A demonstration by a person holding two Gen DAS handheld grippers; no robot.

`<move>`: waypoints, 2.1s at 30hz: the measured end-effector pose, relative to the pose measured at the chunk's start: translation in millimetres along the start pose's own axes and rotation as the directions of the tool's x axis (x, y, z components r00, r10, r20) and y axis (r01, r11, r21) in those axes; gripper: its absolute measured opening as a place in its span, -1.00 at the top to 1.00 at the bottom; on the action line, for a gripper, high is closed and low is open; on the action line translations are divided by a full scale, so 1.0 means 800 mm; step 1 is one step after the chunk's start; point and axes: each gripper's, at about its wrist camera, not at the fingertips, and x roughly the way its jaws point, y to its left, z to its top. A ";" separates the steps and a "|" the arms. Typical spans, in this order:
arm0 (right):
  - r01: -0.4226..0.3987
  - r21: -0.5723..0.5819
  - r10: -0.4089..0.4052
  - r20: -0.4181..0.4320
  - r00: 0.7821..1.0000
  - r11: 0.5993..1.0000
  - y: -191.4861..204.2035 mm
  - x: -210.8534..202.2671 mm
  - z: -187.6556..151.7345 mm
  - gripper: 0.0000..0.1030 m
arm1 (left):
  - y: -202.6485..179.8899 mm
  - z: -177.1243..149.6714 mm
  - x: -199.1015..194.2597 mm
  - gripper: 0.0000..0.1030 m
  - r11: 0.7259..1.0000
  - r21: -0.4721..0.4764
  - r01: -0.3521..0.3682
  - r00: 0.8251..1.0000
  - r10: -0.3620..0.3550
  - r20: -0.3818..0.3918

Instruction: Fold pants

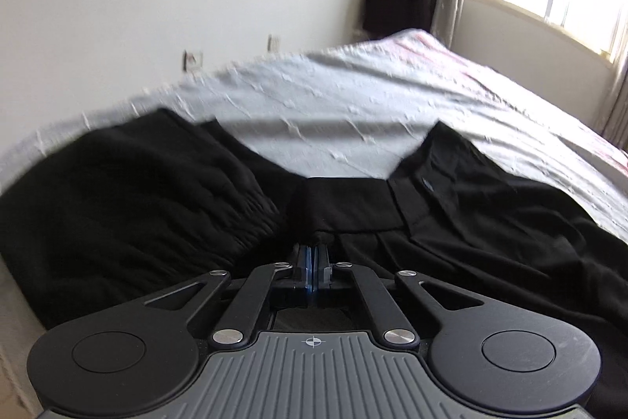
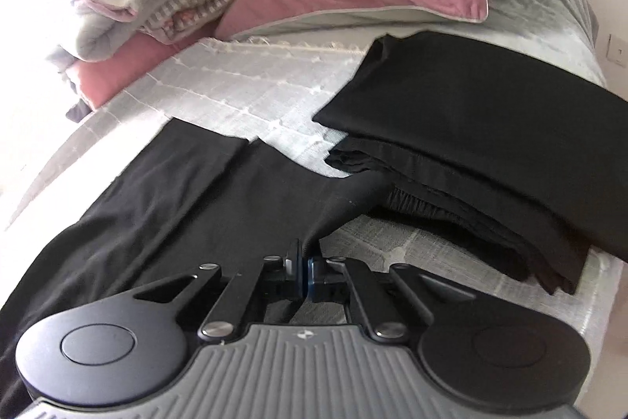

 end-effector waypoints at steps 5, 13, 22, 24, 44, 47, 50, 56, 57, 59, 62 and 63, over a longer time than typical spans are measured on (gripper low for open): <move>0.097 -0.019 -0.097 -0.028 0.995 0.995 -0.007 0.013 -0.005 0.61 | -0.006 -0.016 0.017 1.00 0.999 0.050 -0.022 0.997 0.026 -0.073; 0.212 -0.116 -0.208 0.052 0.977 0.970 0.016 0.003 -0.016 0.54 | -0.008 -0.024 0.018 0.98 0.997 0.078 0.003 0.992 0.008 -0.129; 0.171 -0.171 -0.118 0.282 0.952 0.970 0.059 -0.039 -0.017 -0.28 | 0.004 0.011 -0.050 0.66 0.993 -0.018 0.119 0.992 -0.119 -0.046; 0.112 -0.201 -0.064 0.231 0.971 0.973 0.072 -0.026 -0.020 -0.31 | -0.013 0.027 -0.045 0.56 0.991 0.006 0.136 0.990 -0.136 -0.029; -0.015 -0.353 0.026 0.025 0.999 0.935 0.158 0.022 -0.057 -0.33 | -0.261 0.096 0.285 0.82 0.883 0.435 0.175 0.978 -0.103 -0.184; -0.037 -0.354 0.039 -0.002 0.999 0.935 0.160 0.028 -0.056 -0.32 | -0.262 0.098 0.277 0.89 0.880 0.458 0.128 0.989 -0.081 -0.122; -0.038 -0.363 0.043 0.004 0.999 0.931 0.162 0.027 -0.057 -0.31 | -0.246 0.124 0.269 0.90 0.904 0.417 0.096 0.994 -0.065 -0.089; -0.037 -0.349 0.035 -0.013 0.999 0.937 0.159 0.033 -0.056 -0.31 | -0.260 0.117 0.275 0.81 0.851 0.510 0.126 0.991 -0.082 -0.108; -0.035 -0.348 0.031 -0.015 0.999 0.937 0.159 0.034 -0.056 -0.31 | -0.261 0.113 0.274 0.72 0.848 0.510 0.140 0.989 -0.094 -0.116; -0.032 -0.345 0.027 -0.019 0.999 0.938 0.158 0.036 -0.055 -0.31 | -0.257 0.115 0.272 0.64 0.851 0.503 0.151 0.987 -0.104 -0.119; -0.026 -0.339 0.021 -0.018 1.000 0.941 0.156 0.038 -0.053 -0.31 | -0.246 0.133 0.265 0.32 0.850 0.496 0.178 0.983 -0.135 -0.122; -0.025 -0.337 0.021 -0.016 1.000 0.941 0.156 0.038 -0.053 -0.31 | -0.242 0.140 0.261 0.05 0.849 0.495 0.182 0.983 -0.145 -0.112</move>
